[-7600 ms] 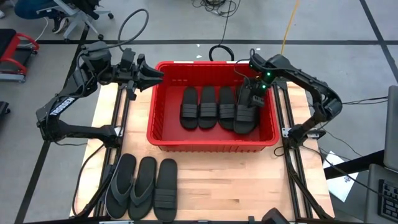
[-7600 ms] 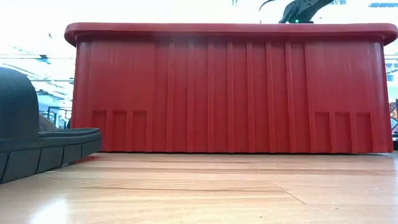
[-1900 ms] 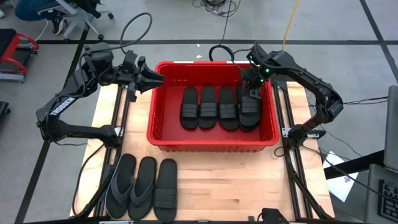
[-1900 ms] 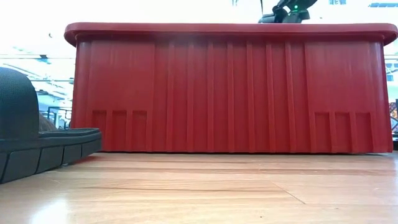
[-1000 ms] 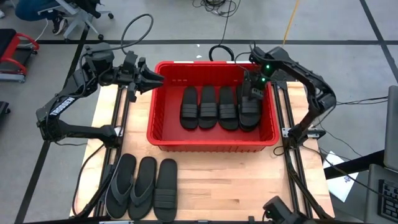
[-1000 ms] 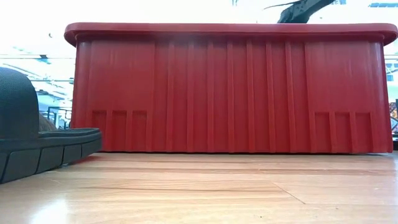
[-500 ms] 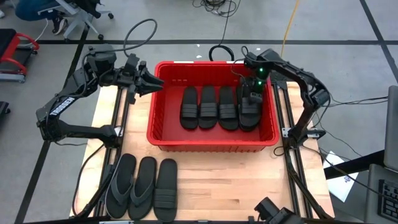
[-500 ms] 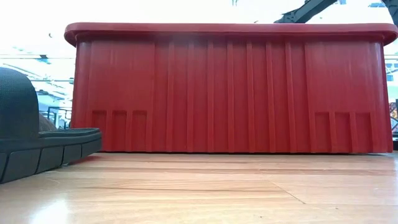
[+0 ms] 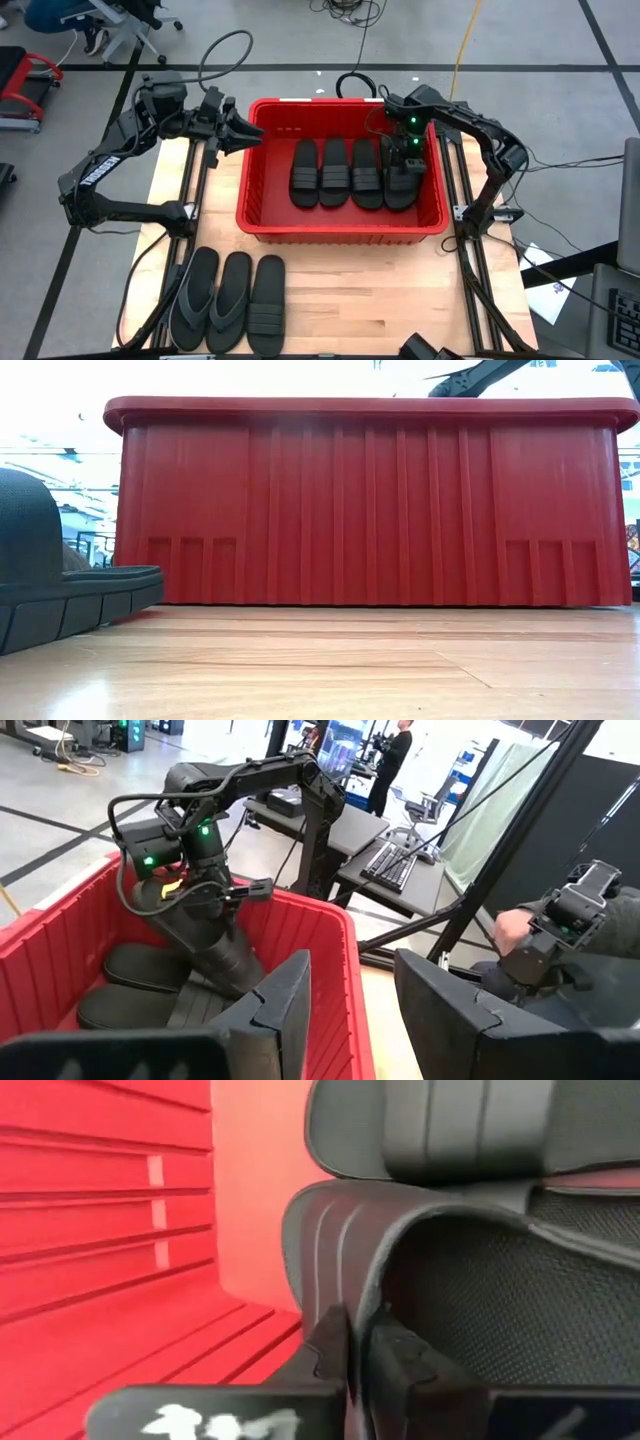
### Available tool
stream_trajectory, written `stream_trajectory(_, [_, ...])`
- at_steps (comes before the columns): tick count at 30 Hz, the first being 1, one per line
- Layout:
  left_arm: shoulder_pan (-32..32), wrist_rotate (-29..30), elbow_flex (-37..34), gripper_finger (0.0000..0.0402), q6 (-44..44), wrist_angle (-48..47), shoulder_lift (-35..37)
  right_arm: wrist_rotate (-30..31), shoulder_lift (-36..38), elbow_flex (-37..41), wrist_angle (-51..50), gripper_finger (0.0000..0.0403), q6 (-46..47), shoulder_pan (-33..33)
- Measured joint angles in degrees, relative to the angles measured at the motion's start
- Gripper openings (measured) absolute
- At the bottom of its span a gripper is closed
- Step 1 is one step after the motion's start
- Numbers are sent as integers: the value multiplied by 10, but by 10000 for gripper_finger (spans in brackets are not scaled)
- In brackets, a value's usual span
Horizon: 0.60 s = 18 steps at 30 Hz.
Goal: Pick and place slides into bin
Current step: Put the black slipper into the red bin
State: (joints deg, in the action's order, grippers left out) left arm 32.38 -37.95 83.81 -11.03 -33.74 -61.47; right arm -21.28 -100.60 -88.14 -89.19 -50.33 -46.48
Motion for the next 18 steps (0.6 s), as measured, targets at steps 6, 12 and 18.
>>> stream_trajectory(6, [0,0,0,145,3,0,0,5,15,0,0,4,-4,20])
stream_trajectory(12, [0,4,0,145,4,1,0,4,35,0,-6,3,-16,39])
stream_trajectory(18, [0,5,0,145,5,2,0,-6,36,0,-5,3,-19,43])
